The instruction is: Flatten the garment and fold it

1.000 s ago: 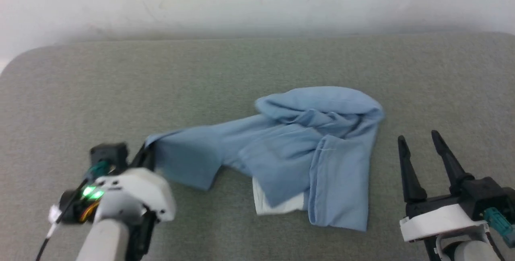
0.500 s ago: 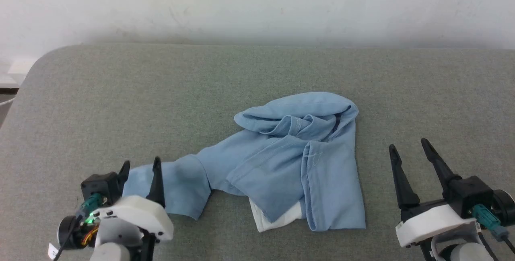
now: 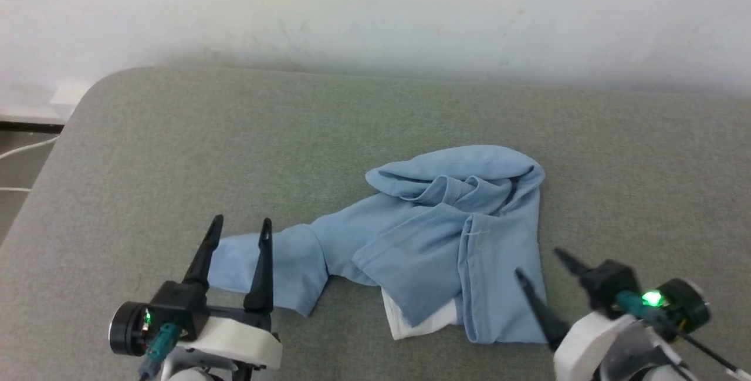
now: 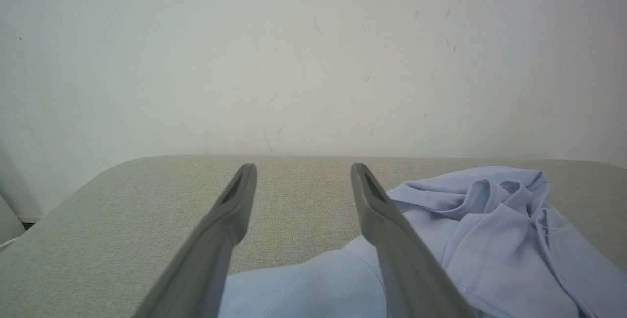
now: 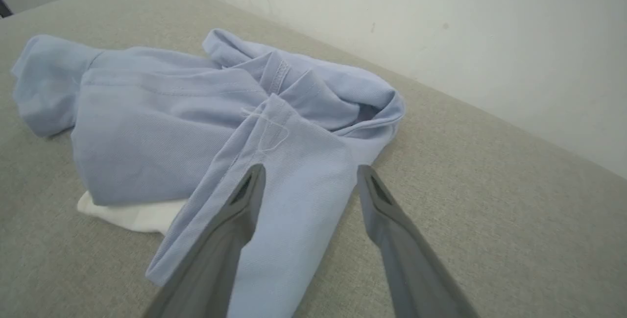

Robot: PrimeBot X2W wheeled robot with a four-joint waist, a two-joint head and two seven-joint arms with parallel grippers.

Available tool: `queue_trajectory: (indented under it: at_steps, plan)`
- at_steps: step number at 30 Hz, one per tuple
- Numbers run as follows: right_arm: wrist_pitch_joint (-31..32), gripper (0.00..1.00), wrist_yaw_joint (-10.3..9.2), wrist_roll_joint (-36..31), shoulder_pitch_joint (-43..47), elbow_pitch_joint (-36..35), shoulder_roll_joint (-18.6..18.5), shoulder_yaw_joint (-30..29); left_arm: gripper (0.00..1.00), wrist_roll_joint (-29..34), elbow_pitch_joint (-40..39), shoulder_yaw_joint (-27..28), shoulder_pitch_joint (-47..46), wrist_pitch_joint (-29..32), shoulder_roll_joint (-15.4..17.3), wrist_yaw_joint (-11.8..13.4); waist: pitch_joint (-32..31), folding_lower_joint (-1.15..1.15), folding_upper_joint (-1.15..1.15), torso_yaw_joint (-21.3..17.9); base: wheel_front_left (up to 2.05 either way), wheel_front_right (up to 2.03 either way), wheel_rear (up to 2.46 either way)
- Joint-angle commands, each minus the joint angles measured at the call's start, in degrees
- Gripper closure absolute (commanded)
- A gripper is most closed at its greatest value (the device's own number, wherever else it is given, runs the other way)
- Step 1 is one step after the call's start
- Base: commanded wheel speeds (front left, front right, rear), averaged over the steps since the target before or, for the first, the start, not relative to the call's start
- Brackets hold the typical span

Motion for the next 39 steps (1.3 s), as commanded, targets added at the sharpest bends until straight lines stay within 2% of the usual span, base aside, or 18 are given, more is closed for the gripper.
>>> queue_trajectory:
  at_steps: [1, 5, 11, 17, 23, 24, 25, 26, 32, 39]
  plan:
    - [1.51, 0.00, -0.04, 1.06, -0.62, -0.47, -0.85, 1.71, 0.00, 0.94, -0.73, -0.15, 0.69, -0.26, -0.34, -0.41, 0.24, 0.00, 0.00, 0.94, 0.00, 0.00, 0.00]
    - [10.12, 0.00, -0.04, 6.03, -1.84, -1.54, -5.16, 9.40, 0.00, 2.56, -2.14, -0.02, 1.89, -0.27, -1.84, -0.89, 0.83, 0.00, 0.00, 2.73, 0.00, 0.00, 0.00]
    - [19.77, 0.00, -0.04, 9.65, -4.23, 0.07, -8.47, 15.19, 0.00, 3.37, -2.06, 0.31, 1.59, -0.28, -3.62, -2.10, 2.01, 0.00, 0.00, 5.70, 0.00, 0.00, 0.00]
    - [24.40, 0.00, -0.04, 11.84, -6.57, 4.32, -10.10, 18.83, 0.00, 3.64, -1.41, 0.77, 0.63, -0.29, -4.86, -2.85, 3.62, 0.00, 0.00, 8.25, 0.00, 0.00, 0.00]
    - [25.08, 0.00, -0.04, 12.74, -8.48, 9.15, -10.84, 20.89, 0.00, 3.71, -0.82, 0.91, 0.02, -0.29, -5.71, -3.06, 4.97, 0.00, 0.00, 9.55, 0.00, 0.00, 0.00]
    - [25.32, 0.50, -0.04, 13.06, -8.51, 9.89, -10.85, 21.07, 0.00, 3.74, -0.72, 0.93, -0.03, -0.29, -5.80, -3.06, 5.03, 0.00, 0.00, 9.59, 0.00, 0.00, 0.00]
    - [25.39, 0.90, -0.04, 13.33, -8.52, 10.40, -10.87, 21.14, 0.00, 3.76, -0.63, 0.99, -0.04, -0.29, -5.87, -3.07, 5.04, 0.00, 0.00, 9.57, 0.00, 0.00, 0.00]
    - [25.22, 1.00, -0.04, 13.56, -8.53, 10.72, -10.83, 21.05, 0.00, 3.78, -0.56, 1.12, -0.01, -0.29, -5.93, -3.03, 4.96, 0.00, 0.00, 9.40, 0.00, 0.00, 0.00]
    - [22.22, 1.00, -0.04, 16.25, -7.63, 9.03, -9.70, 16.45, 0.00, 4.19, 0.03, 2.25, 0.90, -0.29, -6.11, -3.13, 2.86, 0.00, 0.00, 5.70, 0.00, 0.00, 0.00]
    - [20.98, 1.00, -0.04, 22.48, -3.73, -1.27, -7.26, 3.40, 0.00, 4.63, 0.25, 3.51, 1.03, -0.29, -6.17, -3.90, 1.25, 0.00, 0.00, -0.68, 0.00, 0.00, 0.00]
